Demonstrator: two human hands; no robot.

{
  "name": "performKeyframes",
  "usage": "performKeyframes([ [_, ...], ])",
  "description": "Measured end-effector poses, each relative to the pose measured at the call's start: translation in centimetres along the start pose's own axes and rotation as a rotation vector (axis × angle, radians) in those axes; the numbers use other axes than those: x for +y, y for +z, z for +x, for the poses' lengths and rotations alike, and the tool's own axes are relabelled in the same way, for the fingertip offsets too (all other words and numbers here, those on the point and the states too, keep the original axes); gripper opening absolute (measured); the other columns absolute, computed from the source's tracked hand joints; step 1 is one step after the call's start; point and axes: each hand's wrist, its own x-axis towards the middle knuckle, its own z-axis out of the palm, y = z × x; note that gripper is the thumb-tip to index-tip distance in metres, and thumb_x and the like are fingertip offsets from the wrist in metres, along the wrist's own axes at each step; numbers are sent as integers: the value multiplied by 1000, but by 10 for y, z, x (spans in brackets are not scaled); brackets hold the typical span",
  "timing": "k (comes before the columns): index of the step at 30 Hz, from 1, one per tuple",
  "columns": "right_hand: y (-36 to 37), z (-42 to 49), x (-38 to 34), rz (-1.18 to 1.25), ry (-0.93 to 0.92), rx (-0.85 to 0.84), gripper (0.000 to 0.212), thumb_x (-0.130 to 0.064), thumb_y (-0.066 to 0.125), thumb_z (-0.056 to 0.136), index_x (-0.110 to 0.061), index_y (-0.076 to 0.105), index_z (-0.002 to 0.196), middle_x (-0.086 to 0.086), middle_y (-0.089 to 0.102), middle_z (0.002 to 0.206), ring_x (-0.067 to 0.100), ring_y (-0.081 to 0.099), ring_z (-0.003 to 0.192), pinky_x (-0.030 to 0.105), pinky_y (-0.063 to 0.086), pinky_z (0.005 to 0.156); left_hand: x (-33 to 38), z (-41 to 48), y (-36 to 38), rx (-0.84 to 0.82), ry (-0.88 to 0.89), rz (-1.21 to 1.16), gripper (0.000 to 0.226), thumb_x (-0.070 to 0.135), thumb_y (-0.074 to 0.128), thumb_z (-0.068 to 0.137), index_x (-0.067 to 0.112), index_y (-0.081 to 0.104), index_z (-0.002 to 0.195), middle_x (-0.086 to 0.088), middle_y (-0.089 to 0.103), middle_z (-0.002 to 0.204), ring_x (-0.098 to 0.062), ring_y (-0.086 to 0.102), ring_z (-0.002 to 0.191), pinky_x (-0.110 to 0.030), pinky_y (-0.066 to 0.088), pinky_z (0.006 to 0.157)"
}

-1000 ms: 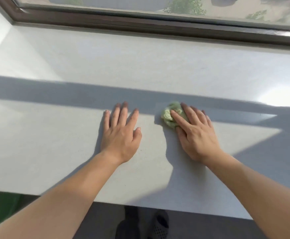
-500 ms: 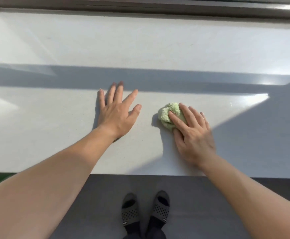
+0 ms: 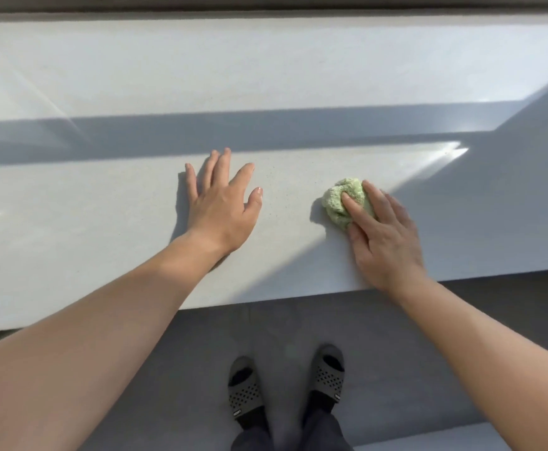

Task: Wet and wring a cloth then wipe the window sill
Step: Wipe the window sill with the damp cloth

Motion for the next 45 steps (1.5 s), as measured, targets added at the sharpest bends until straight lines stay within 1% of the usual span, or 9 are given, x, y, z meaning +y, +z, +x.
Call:
performKeyframes([
  [3,9,-8,-27,12,184,56,48,-33,39,98,-37,41,145,1,27,160,32,25,144,52,20,117,20,0,7,-4,55,-41,51,44,32,101,28,35,150,-8,10,166,-23,-4,152,-54,-12,119],
  [10,-1,-39,-5,-26,-357,-99,48,-37,42,99,-41,40,147,-1,28,161,27,28,146,49,19,119,47,15,14,-20,9,-58,52,44,29,102,29,33,151,-6,8,166,-23,-5,152,-55,-12,119],
  [17,-12,50,50,0,217,12,48,-37,35,99,-40,36,148,-2,18,163,27,15,147,48,12,120,75,29,25,-64,-111,-17,51,43,26,102,32,26,153,-4,2,166,-23,-11,152,-61,-16,115],
  [24,-1,19,44,-10,-415,-31,45,-36,48,97,-39,47,142,1,36,157,32,35,141,51,24,117,93,29,37,-5,-243,45,54,42,24,101,35,17,154,2,-5,167,-20,-14,151,-61,-14,115],
  [31,-2,124,54,-9,38,-40,52,-37,40,98,-39,32,149,4,18,163,35,19,146,51,11,119,98,28,39,-23,-273,108,53,40,18,102,35,12,154,2,-8,167,-23,-18,151,-60,-11,117],
  [36,7,94,35,37,-435,-42,44,-37,42,99,-35,48,143,4,37,156,35,35,139,53,21,117,96,28,40,-19,-287,107,56,42,19,102,31,7,156,2,-9,167,-21,-16,151,-58,-11,117],
  [38,4,113,49,17,-478,-78,44,-39,40,99,-38,46,143,1,35,157,33,32,141,51,19,118,96,27,42,-21,-283,102,57,42,19,102,30,7,156,3,-9,166,-20,-16,151,-59,-12,117],
  [43,3,182,60,71,9,-28,48,-33,41,98,-41,39,146,-2,19,163,29,15,148,48,6,121,92,37,39,81,-262,31,43,38,42,95,24,40,135,-9,27,152,-28,14,145,-58,-9,117],
  [45,5,185,45,71,31,-14,49,-32,41,97,-41,39,145,-1,18,163,28,14,148,48,5,121,88,57,31,171,-243,-15,30,32,51,90,19,50,117,-10,40,133,-28,30,133,-55,-3,119],
])
